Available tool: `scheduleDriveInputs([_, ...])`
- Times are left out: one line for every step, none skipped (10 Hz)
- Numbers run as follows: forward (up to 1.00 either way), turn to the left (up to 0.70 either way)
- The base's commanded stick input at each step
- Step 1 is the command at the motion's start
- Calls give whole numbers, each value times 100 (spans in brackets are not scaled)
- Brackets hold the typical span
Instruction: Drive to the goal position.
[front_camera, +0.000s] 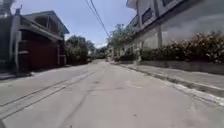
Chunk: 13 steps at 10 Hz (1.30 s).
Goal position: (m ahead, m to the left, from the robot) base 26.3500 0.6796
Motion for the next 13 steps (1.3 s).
scheduleDriveInputs([100, 41])
scheduleDriveInputs([100, 41])
scheduleDriveInputs([100, 12])
scheduleDriveInputs([100, 1])
scheduleDriveInputs([100, 1])
scheduleDriveInputs([100, 1])
scheduleDriveInputs([100, 1])
scheduleDriveInputs([100, 1])
scheduleDriveInputs([100, 1])
scheduleDriveInputs([100, 1])
scheduleDriveInputs([100, 1])
scheduleDriveInputs([100, 1])
scheduleDriveInputs([100, 1])
